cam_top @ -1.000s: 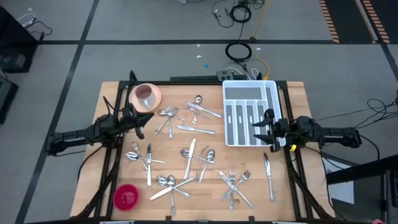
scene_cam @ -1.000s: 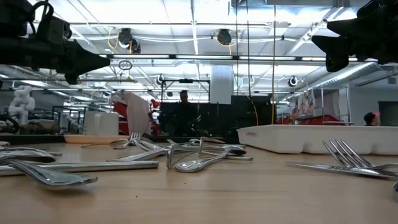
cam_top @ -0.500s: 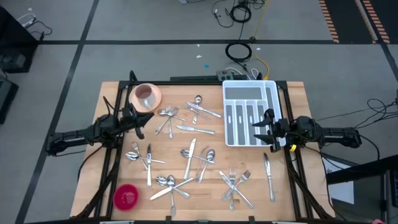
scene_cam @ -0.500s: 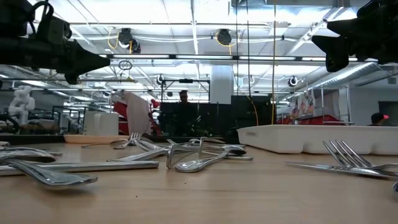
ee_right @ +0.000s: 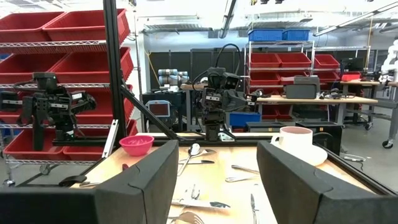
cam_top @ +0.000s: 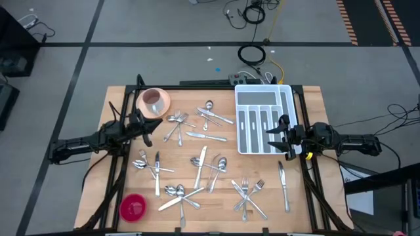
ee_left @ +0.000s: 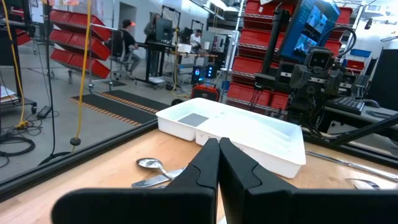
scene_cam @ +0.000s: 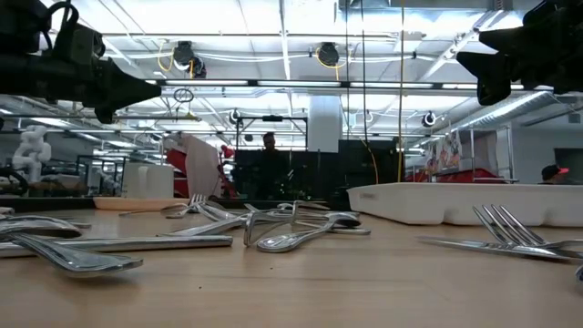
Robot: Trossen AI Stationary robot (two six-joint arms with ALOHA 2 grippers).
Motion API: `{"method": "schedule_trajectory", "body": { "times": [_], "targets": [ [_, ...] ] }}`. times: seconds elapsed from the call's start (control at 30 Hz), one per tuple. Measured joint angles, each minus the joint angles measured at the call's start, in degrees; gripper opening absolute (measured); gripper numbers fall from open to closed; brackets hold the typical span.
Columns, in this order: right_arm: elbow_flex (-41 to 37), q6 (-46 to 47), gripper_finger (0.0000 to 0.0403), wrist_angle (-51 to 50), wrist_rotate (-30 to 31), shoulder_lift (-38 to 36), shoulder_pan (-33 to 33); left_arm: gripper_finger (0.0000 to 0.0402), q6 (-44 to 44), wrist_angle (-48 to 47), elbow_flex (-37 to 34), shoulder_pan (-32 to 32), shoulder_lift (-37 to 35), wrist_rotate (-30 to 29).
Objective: Sort silverware
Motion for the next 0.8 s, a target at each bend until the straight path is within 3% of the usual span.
{"method": "schedule_trajectory", "body": {
  "times": [0.23,0.47,0.63,0.8],
  "targets": [
    [-0.02,0.37,0.021,2.19,0.0,-0.01,0.01,0.0007,-0.02,-0.02,-0.01,0.0,0.0,0.0],
    [-0.02,7.78,0.021,2.99,0.6,0.01,0.02,0.0007,-0.02,-0.02,0.01,-0.01,0.0,0.0],
    [-0.02,12.21,0.021,5.8,7.57,-0.01,0.04,0.0007,-0.01,-0.02,0.01,0.02,0.0,0.0],
    [-0.02,10.32,0.021,9.54,12.55,0.0,0.02,0.0007,-0.07,0.55,-0.01,0.02,0.0,-0.02]
  ]
}}
